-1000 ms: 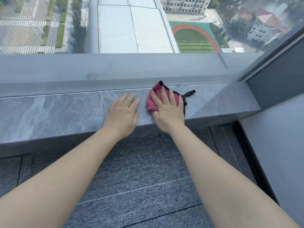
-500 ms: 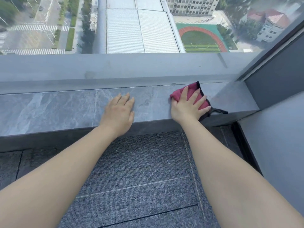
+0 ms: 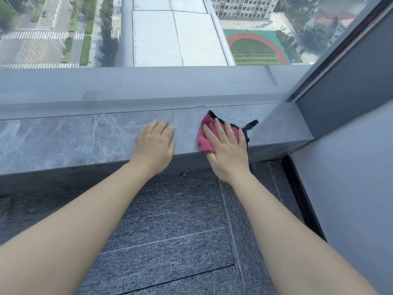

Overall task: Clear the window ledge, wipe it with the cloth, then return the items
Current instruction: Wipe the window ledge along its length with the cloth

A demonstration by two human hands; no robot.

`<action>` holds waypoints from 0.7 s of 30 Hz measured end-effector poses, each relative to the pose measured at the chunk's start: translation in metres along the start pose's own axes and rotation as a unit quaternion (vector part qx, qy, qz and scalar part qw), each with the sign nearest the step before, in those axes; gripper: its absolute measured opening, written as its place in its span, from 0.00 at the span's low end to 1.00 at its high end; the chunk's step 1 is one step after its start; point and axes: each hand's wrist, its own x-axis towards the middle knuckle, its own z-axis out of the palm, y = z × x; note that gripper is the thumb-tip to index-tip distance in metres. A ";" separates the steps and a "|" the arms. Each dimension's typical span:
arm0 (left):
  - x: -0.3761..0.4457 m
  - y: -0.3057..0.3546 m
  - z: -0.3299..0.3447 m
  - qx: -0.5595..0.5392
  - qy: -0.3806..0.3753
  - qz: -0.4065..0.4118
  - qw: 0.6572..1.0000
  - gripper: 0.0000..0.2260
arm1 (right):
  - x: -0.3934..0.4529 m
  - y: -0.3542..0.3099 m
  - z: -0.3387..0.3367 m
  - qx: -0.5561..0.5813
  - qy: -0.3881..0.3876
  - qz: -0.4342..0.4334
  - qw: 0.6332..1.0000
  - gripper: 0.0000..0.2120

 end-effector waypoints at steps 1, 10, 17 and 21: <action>0.003 0.006 0.001 0.001 -0.002 0.007 1.000 0.21 | -0.003 0.008 0.001 0.000 0.004 0.038 0.999 0.28; 0.016 0.020 0.008 0.003 0.000 0.022 1.000 0.21 | 0.029 0.047 -0.011 0.087 0.021 0.326 0.941 0.34; 0.017 0.019 0.005 0.001 -0.017 0.016 1.000 0.22 | 0.061 0.039 -0.022 0.051 0.004 0.259 0.965 0.31; 0.018 0.017 0.005 0.007 -0.023 0.024 0.999 0.22 | 0.053 0.019 -0.018 0.021 -0.007 0.151 0.988 0.30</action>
